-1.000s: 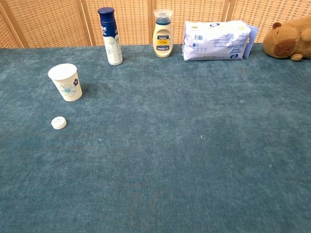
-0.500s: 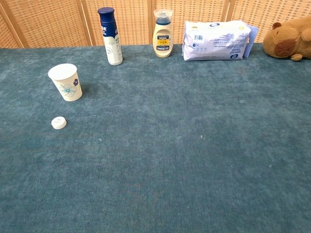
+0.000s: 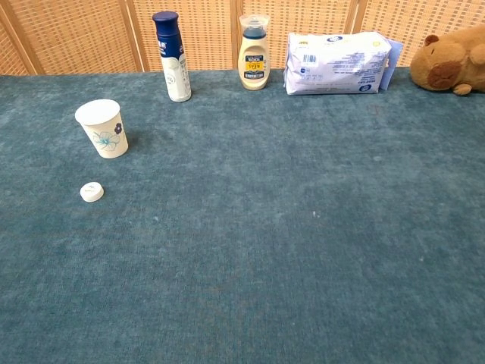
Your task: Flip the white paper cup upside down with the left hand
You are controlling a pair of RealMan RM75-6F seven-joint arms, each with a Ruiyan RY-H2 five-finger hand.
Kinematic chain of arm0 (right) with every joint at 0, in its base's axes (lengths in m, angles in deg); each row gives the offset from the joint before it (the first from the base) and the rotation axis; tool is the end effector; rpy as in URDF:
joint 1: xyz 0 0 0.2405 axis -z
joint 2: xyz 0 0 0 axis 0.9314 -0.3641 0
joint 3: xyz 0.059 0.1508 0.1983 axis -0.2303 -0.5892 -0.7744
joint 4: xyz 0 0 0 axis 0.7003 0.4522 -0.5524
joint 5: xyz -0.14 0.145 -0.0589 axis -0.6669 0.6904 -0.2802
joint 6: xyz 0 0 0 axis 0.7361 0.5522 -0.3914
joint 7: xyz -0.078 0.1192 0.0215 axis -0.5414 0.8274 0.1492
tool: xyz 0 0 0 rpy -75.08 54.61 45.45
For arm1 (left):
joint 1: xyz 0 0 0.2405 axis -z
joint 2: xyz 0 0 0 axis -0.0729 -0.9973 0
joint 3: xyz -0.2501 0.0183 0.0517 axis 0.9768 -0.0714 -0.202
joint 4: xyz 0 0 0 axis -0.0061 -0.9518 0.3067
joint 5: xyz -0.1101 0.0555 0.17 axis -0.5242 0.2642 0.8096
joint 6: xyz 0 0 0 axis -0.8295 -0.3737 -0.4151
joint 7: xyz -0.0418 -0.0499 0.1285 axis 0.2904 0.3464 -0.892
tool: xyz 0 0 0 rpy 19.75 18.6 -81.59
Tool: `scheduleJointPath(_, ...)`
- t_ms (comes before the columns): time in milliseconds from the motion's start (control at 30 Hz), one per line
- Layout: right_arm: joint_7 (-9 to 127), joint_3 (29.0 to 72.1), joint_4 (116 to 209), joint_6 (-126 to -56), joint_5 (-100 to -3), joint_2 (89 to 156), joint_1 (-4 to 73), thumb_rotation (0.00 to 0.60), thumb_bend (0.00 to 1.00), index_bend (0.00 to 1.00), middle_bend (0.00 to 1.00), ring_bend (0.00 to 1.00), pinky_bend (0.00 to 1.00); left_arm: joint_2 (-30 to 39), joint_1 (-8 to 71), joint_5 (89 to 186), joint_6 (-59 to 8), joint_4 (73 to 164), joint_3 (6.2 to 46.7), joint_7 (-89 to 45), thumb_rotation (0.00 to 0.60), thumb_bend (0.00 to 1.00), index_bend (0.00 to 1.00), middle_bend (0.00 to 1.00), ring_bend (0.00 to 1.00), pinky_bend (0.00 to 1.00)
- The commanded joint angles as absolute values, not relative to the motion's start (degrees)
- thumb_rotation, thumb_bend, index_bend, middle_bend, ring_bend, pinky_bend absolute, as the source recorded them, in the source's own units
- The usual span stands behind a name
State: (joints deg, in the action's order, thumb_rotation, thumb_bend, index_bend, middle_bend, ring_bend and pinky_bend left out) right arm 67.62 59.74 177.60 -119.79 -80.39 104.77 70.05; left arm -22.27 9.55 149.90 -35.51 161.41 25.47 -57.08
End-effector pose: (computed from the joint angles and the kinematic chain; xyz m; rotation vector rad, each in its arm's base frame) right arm -0.3173 -0.1400 0.1631 1.2972 -0.9681 1.0532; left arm -0.2318 0.2236 0.1577 -1.5893 -0.7158 -0.6097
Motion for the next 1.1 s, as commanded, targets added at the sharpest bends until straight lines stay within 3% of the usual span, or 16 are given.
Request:
scheduleJointPath(33,67.72,59.68,177.44,-119.9,-80.2,104.62,70.23,0.413,0.33,0.32,0.34,0.41,0.43,-19.84,14.33,145.09,-31.94,161.09,28.22,-61.42,0.599,0.18,0.23,0.13,0.02,0.18)
scheduleJointPath(467,67.24,59.27,177.66,-119.53,-78.83,104.44,70.62,0.412,0.33,0.32,0.34,0.41,0.43,-9.77,28.05,130.41,-21.9,150.49,31.63,-67.76,0.6,0.17,0.23,0.1,0.0,0.17)
scheduleJointPath(1100,66.27,58.61,178.13,-119.06,-76.69,103.94,71.24,0.413,0.33,0.32,0.34,0.41,0.43,0.43,40.1,115.55,-18.16,138.76,32.38,-71.6,0.599,0.16,0.23,0.09,0.0,0.17)
